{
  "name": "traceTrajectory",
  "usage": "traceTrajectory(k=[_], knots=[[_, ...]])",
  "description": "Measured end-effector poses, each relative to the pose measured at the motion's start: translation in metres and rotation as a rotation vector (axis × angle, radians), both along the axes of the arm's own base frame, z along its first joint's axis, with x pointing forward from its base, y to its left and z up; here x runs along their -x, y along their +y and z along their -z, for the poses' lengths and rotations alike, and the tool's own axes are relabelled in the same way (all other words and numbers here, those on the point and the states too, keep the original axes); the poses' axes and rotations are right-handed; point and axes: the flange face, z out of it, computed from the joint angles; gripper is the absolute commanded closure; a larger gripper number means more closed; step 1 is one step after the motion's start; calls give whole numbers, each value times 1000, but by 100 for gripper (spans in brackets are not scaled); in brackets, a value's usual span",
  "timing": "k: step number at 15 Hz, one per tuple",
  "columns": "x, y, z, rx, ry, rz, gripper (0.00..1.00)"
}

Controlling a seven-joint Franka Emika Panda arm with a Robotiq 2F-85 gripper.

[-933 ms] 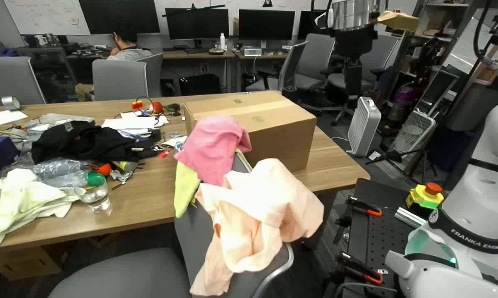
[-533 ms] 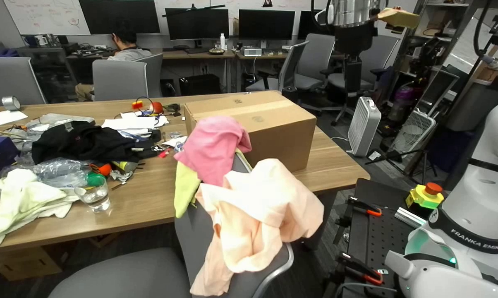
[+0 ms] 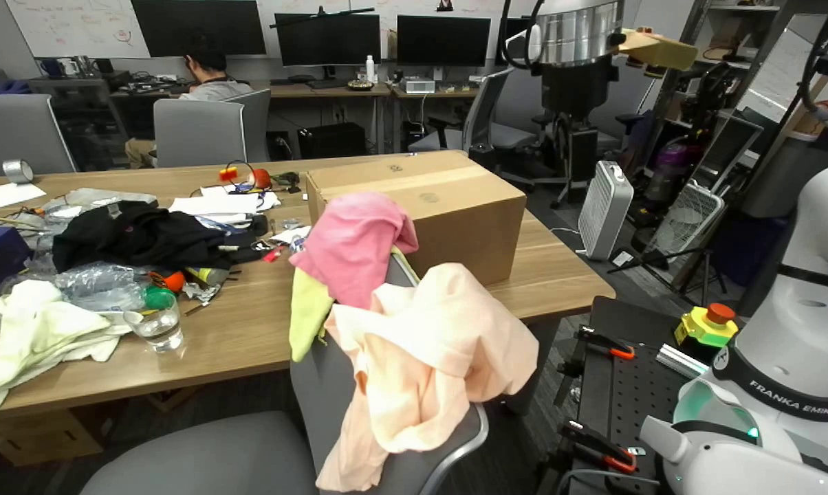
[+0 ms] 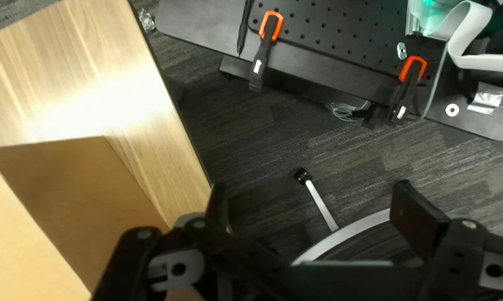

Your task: Move all the towels from the headrest to the top of the sealed cardboard box

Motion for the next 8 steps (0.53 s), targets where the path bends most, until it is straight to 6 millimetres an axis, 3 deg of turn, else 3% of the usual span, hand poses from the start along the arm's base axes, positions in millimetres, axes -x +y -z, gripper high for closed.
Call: traceTrajectory(k=[4, 8], knots=[[0, 62, 8, -40, -76, -70, 0], [1, 106, 15, -87, -161, -59, 0]])
